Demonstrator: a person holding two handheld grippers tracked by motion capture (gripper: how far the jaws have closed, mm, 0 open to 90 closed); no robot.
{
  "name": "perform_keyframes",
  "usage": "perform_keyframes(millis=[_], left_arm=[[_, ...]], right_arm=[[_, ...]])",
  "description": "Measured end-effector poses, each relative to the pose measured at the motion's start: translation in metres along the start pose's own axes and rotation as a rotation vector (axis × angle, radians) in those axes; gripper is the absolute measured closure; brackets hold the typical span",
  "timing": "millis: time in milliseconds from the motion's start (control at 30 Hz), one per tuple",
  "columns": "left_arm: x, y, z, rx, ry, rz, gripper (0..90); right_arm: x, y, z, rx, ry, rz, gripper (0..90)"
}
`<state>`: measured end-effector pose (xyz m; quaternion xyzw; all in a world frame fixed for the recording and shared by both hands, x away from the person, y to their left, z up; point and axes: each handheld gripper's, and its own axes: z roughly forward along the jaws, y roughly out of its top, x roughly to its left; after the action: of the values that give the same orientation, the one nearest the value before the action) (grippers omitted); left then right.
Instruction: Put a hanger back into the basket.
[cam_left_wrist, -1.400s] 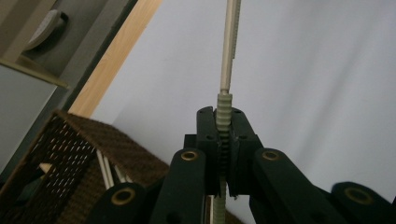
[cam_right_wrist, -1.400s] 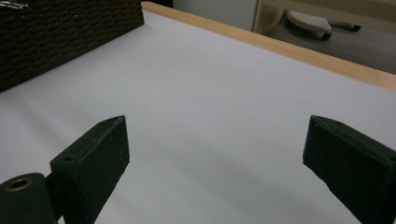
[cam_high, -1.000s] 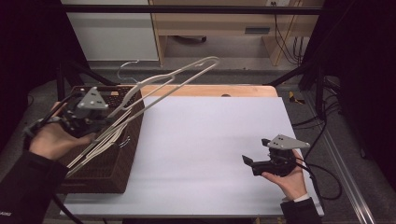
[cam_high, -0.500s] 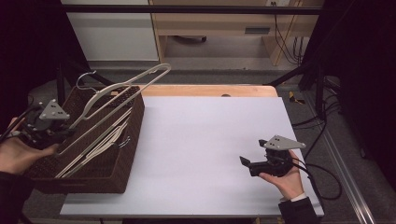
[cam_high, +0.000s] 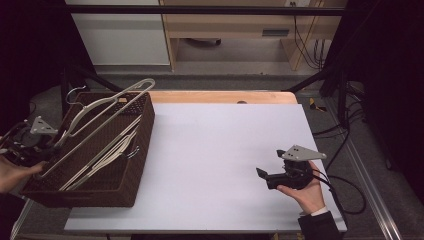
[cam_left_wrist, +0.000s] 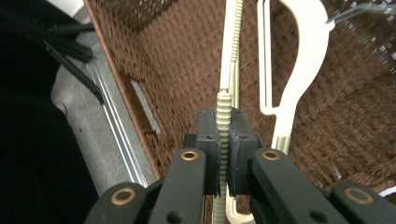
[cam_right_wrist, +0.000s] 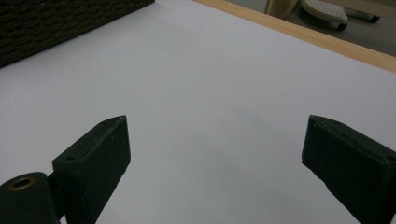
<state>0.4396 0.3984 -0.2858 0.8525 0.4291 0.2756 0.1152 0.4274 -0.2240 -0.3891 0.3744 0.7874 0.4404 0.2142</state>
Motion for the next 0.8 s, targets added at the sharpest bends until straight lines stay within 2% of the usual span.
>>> perform_keyframes(millis=[200,400,500,533,567,700,800], left_arm=[[0.004,-0.008,0.015,0.040,-0.011,-0.017,85.7],[0.009,-0.012,0.033,0.093,-0.001,-0.045,85.7],[0.007,-0.013,0.042,0.104,-0.005,-0.037,85.7],[0.005,-0.013,0.045,0.116,0.002,-0.022,85.7],[0.004,-0.013,0.048,0.124,0.016,-0.021,85.7],[0.004,-0.019,0.055,0.126,0.003,-0.028,85.7],[0.001,-0.021,0.060,0.134,0.011,-0.022,85.7]], right_arm=[[0.001,0.000,0.001,0.006,0.001,0.001,8.1],[0.001,0.000,0.002,0.008,0.004,-0.006,8.2],[0.001,0.000,0.002,0.009,0.003,-0.003,8.3],[0.001,0.000,0.002,0.009,0.003,-0.003,8.3],[0.001,0.000,0.002,0.010,0.002,-0.002,8.3],[0.001,-0.001,0.002,0.013,0.005,-0.005,8.3],[0.002,0.000,0.002,0.017,0.007,0.000,8.4]])
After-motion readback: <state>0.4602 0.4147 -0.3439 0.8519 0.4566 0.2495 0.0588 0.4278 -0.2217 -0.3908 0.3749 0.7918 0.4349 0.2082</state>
